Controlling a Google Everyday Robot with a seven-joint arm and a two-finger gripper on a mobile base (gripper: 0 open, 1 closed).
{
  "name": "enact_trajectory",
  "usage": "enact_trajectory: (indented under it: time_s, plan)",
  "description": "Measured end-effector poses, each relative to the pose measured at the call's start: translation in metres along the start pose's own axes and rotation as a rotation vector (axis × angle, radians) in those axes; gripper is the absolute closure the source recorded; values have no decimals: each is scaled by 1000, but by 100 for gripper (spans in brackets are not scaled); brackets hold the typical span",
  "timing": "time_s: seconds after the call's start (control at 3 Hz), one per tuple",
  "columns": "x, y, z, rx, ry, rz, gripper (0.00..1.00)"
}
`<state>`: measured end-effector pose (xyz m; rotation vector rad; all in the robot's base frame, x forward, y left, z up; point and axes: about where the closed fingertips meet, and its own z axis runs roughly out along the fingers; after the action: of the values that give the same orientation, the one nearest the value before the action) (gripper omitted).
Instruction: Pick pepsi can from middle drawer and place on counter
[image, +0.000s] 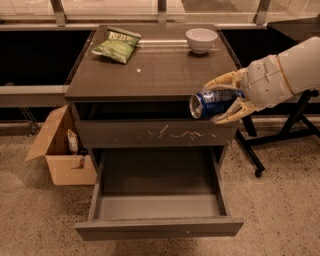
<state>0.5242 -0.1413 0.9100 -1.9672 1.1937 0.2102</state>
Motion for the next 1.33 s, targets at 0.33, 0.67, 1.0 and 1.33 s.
enact_trajectory:
  time_s: [0.33, 0.67, 1.0, 1.33]
  plan:
    - [4, -19, 3, 21, -19, 0, 100]
    - [22, -47, 13, 16, -39, 21, 100]
    - [40, -102, 26, 29, -60, 39, 100]
    - [58, -132, 28, 61, -66, 66, 100]
